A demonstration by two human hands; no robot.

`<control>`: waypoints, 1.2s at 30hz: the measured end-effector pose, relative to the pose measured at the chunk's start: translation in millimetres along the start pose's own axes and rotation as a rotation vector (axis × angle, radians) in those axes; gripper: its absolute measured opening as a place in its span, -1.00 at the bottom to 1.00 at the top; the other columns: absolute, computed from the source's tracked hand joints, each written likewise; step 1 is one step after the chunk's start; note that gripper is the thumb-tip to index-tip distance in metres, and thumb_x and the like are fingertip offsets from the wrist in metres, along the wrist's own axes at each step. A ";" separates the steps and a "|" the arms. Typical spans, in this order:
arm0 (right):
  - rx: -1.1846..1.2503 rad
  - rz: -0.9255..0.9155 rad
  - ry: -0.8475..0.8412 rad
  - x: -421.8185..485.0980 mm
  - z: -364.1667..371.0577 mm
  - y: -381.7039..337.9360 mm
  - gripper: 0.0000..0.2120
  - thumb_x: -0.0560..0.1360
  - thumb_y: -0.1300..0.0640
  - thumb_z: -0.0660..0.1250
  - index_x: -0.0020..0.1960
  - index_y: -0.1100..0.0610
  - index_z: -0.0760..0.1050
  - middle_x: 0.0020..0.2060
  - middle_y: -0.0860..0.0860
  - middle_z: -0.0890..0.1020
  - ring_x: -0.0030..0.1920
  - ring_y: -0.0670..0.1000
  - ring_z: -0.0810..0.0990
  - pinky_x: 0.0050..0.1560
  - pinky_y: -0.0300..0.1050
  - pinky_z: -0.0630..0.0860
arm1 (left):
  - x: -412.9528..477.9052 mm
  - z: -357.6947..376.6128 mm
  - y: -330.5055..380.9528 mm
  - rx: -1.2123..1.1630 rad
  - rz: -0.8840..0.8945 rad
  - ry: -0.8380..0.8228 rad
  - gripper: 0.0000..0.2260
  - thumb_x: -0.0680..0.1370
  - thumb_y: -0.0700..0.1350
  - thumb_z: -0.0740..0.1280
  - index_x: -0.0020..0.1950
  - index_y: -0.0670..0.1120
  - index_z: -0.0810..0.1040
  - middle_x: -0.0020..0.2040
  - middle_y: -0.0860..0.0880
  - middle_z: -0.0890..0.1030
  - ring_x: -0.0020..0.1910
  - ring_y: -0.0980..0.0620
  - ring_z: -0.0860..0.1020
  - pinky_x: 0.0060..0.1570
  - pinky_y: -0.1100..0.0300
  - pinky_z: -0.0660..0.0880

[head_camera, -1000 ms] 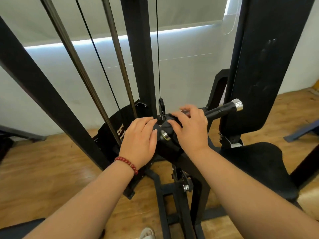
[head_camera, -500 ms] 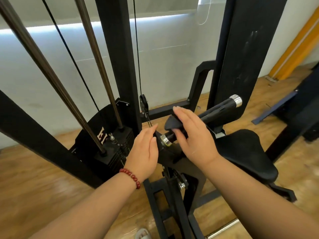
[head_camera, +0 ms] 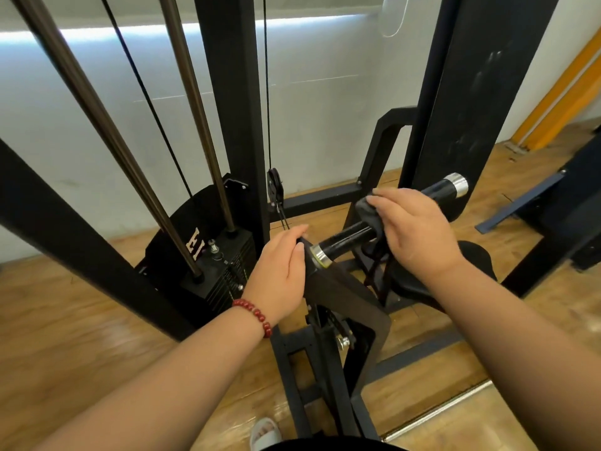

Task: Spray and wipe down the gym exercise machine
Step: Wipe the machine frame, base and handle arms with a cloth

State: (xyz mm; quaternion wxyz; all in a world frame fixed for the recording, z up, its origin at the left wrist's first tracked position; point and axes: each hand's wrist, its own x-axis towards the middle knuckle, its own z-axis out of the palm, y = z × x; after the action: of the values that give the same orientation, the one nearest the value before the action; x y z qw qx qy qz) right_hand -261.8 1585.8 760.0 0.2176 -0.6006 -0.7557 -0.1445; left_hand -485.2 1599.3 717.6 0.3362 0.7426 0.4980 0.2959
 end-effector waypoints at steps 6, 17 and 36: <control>0.168 -0.175 -0.003 -14.0 32.1 -64.7 -0.72 0.50 0.23 0.26 0.17 0.19 0.59 0.10 0.11 0.63 0.16 0.10 0.55 0.28 0.09 0.45 | 0.2 1.8 -0.9 -0.009 0.010 0.013 -0.65 0.68 -0.09 0.02 0.45 0.01 0.34 0.30 0.08 0.43 0.34 0.14 0.35 0.35 0.22 0.30; 0.014 0.207 0.221 -18.4 15.7 8.7 -0.69 0.54 0.23 0.26 0.26 0.28 0.52 0.17 0.20 0.57 0.20 0.11 0.50 0.32 0.02 0.43 | 8.2 -11.5 19.3 0.192 0.086 -0.020 -0.63 0.68 -0.03 0.03 0.47 -0.01 0.35 0.39 0.05 0.44 0.39 0.14 0.32 0.32 0.29 0.17; 1.156 0.890 0.040 15.2 -18.7 90.6 -0.78 0.63 -0.09 0.18 -0.08 -0.06 0.53 -0.14 0.01 0.62 -0.05 -0.03 0.61 0.07 -0.01 0.55 | 65.3 93.6 128.0 0.581 0.116 0.056 -0.62 0.68 0.06 -0.02 0.42 0.01 0.39 0.13 0.05 0.59 0.04 0.08 0.56 -0.02 0.12 0.50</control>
State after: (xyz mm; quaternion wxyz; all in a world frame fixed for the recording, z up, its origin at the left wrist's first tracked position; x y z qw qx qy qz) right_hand -173.8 1611.1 779.9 0.5520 -0.6372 -0.3913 0.3690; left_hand -322.1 1605.9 770.0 0.0784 0.8264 0.5277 0.1799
